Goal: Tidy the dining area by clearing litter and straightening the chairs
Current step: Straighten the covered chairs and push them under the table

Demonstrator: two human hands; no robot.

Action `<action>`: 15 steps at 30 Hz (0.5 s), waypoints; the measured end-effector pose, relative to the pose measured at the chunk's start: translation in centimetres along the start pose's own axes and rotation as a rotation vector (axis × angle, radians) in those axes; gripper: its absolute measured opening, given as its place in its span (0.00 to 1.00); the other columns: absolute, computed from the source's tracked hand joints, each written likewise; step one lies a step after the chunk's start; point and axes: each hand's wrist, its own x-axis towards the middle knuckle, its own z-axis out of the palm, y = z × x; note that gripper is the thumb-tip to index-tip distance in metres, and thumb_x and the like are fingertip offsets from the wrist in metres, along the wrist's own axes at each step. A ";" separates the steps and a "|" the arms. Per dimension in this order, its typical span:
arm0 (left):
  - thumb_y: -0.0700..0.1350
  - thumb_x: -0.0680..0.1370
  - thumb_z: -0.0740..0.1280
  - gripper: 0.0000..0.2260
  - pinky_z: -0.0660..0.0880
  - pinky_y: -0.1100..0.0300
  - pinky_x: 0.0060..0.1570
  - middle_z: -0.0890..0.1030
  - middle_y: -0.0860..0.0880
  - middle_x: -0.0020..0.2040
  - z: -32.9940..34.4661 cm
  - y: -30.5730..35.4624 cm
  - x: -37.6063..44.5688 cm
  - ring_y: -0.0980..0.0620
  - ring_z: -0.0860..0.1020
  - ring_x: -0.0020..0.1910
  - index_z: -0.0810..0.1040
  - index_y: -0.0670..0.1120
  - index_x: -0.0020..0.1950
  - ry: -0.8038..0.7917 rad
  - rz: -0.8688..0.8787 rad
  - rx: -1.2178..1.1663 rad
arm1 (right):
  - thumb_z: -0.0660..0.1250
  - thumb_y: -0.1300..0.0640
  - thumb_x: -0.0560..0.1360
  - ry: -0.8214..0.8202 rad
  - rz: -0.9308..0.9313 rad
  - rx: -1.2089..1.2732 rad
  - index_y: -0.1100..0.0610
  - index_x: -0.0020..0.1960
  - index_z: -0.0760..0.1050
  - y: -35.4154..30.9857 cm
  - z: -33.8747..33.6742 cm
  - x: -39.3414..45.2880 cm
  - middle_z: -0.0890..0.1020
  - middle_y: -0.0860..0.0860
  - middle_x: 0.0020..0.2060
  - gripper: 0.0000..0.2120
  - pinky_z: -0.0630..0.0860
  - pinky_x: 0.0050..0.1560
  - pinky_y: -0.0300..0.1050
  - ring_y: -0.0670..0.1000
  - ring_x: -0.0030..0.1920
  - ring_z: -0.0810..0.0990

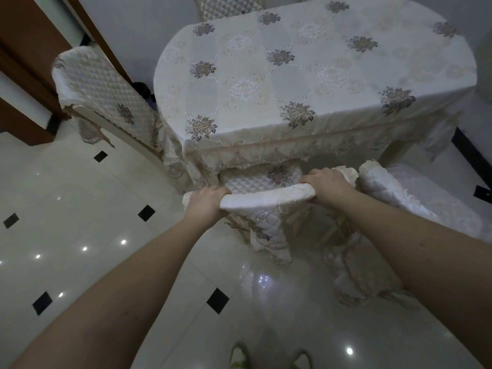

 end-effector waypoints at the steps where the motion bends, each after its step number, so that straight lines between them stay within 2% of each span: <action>1: 0.49 0.69 0.73 0.13 0.74 0.51 0.42 0.80 0.47 0.46 0.0 0.1 0.2 0.43 0.77 0.47 0.79 0.50 0.52 -0.001 0.001 0.003 | 0.69 0.47 0.71 -0.005 0.004 -0.007 0.43 0.63 0.74 0.1 -0.2 0.1 0.77 0.50 0.58 0.21 0.70 0.54 0.49 0.57 0.57 0.75; 15: 0.50 0.67 0.74 0.15 0.73 0.52 0.41 0.79 0.48 0.45 0.5 -0.5 0.3 0.44 0.77 0.45 0.79 0.51 0.52 0.014 0.021 -0.021 | 0.69 0.47 0.71 0.017 0.054 -0.001 0.45 0.63 0.74 0.1 0.4 0.1 0.76 0.52 0.58 0.20 0.68 0.57 0.51 0.57 0.58 0.74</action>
